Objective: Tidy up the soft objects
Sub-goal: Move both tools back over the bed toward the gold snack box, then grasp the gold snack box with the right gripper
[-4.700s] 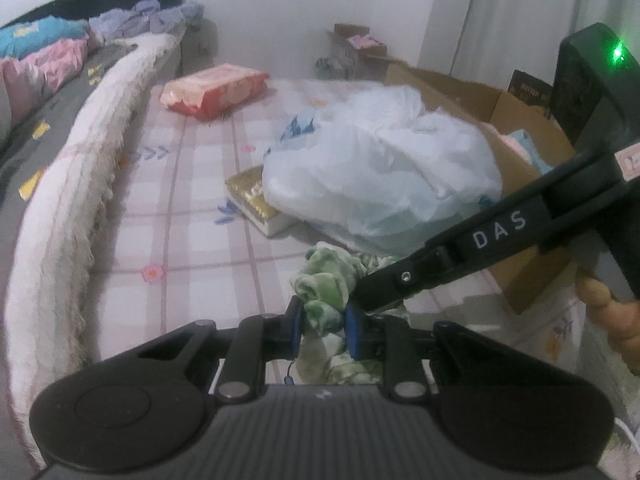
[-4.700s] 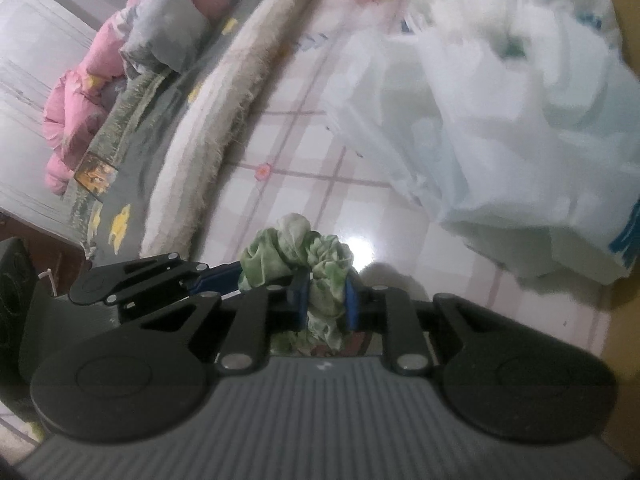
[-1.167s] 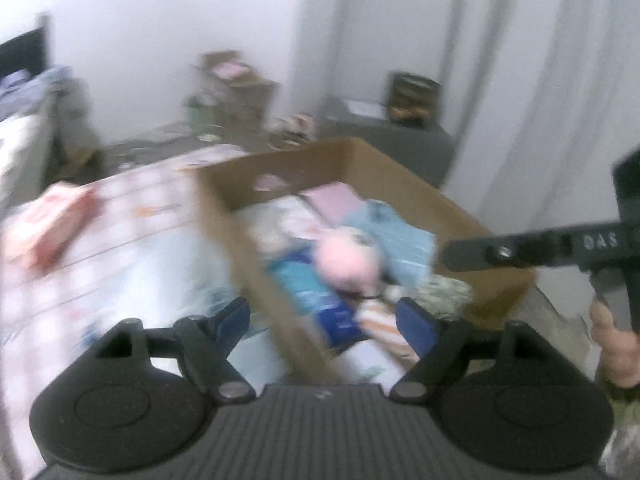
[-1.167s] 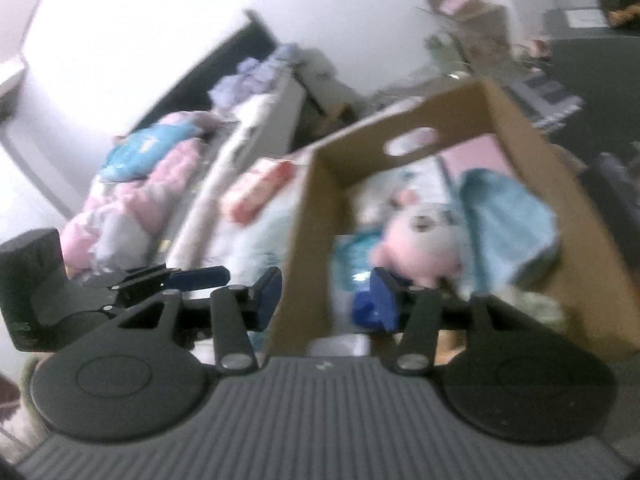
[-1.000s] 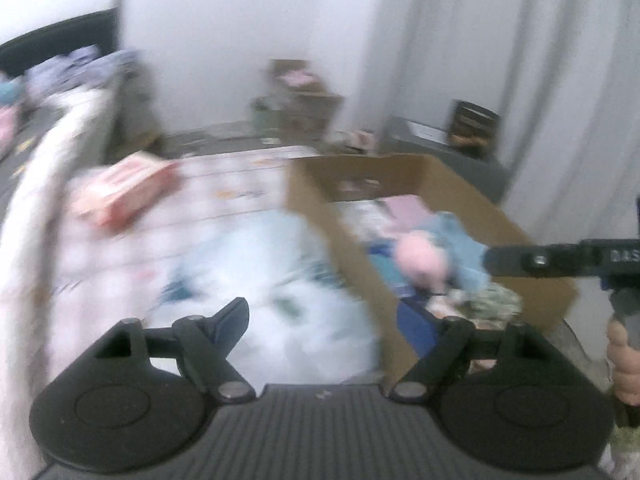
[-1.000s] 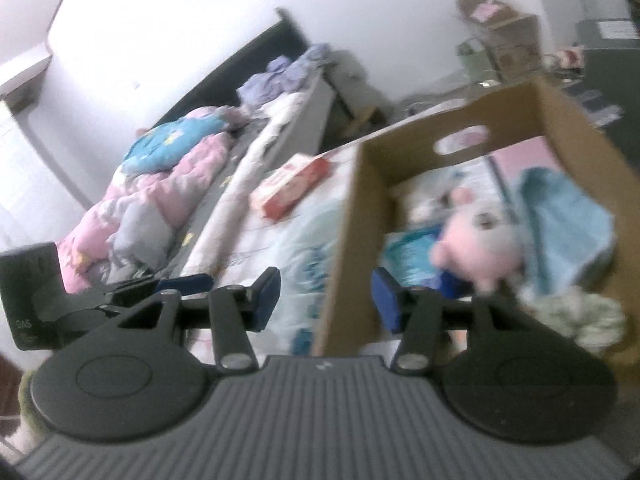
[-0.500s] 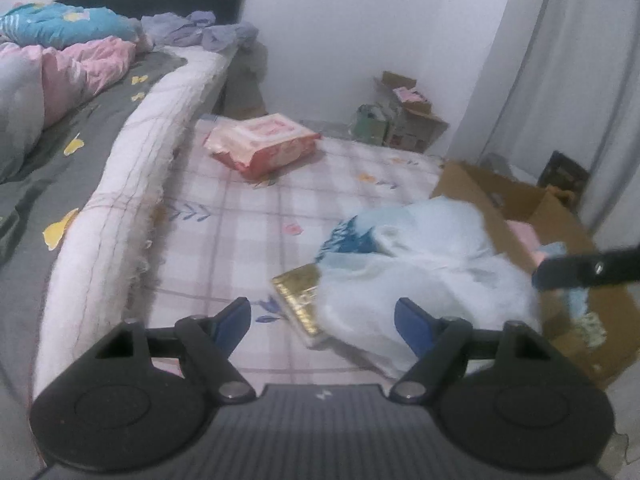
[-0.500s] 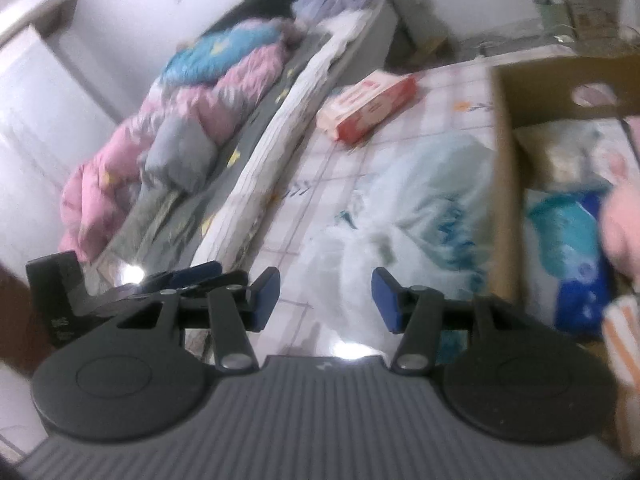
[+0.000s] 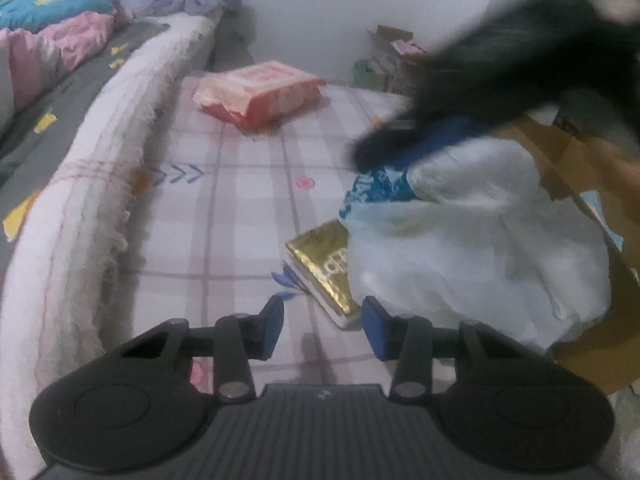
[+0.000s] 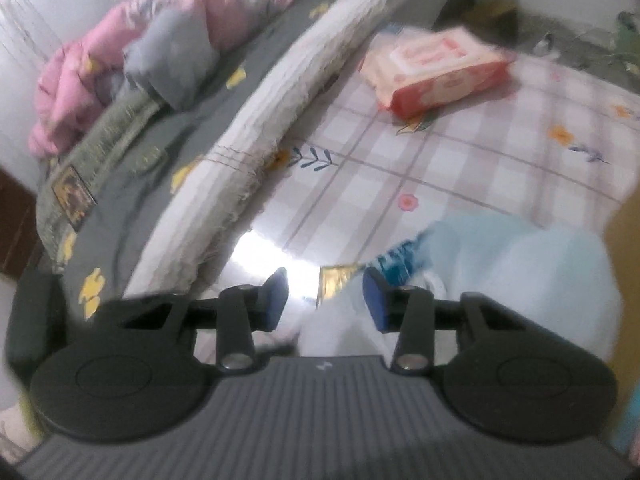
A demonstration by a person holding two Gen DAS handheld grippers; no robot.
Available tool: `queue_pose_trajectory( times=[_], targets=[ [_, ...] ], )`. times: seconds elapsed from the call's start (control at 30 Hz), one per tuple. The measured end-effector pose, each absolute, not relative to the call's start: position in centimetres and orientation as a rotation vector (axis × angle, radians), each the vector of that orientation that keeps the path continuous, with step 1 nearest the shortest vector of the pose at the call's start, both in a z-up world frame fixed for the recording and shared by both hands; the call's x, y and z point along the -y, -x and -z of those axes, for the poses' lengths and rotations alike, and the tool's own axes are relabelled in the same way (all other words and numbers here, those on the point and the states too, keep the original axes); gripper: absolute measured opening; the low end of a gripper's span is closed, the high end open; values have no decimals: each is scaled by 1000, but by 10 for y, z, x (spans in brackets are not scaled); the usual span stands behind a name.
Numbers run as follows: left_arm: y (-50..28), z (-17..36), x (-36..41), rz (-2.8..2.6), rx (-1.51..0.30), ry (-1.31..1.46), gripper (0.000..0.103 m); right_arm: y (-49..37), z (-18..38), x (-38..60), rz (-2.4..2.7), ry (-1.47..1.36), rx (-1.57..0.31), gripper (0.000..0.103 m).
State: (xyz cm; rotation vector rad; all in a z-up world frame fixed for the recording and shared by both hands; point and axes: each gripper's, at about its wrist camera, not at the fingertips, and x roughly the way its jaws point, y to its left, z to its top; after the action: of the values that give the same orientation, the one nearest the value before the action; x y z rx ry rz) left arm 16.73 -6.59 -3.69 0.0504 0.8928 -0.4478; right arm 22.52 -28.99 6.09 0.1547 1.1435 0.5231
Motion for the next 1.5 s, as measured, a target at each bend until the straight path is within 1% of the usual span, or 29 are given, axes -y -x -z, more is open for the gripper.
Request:
queue_pose_trajectory(
  times=[0.13,0.23,0.4,0.5,0.83,1.0,1.13,1.17,1.23,1.4,1.5],
  targets=[
    [-165,39,59,449,-919,-43,44,-272,-27,263,-517,-73,-1231,37],
    [-162,39,49,434,-936,-32,44,-292,-4,245,-504,-8,-1281,37],
    [-153,37,33,429,-954,0,44,-304,29,225,-498,61,-1394,38],
    [-145,33,27,425,-946,-1,44,-297,32,215,-525,79,-1420,38],
    [-110,24,14,441,-941,-15,44,-255,23,191,-622,23,-1474,38],
    [-98,22,15,474,-939,-29,48,-230,20,189,-674,-42,-1505,39],
    [-91,22,19,509,-933,-42,54,-216,9,194,-700,-106,-1518,40],
    [-89,22,21,515,-929,-48,57,-214,3,198,-702,-123,-1512,40],
    [-88,22,23,525,-916,-64,58,-210,-13,207,-699,-159,-1480,40],
    [-88,27,29,543,-914,-92,59,-182,-63,249,-652,-260,-1308,43],
    [-91,33,30,537,-924,-114,59,-157,-68,272,-622,-323,-1268,43]
  ],
)
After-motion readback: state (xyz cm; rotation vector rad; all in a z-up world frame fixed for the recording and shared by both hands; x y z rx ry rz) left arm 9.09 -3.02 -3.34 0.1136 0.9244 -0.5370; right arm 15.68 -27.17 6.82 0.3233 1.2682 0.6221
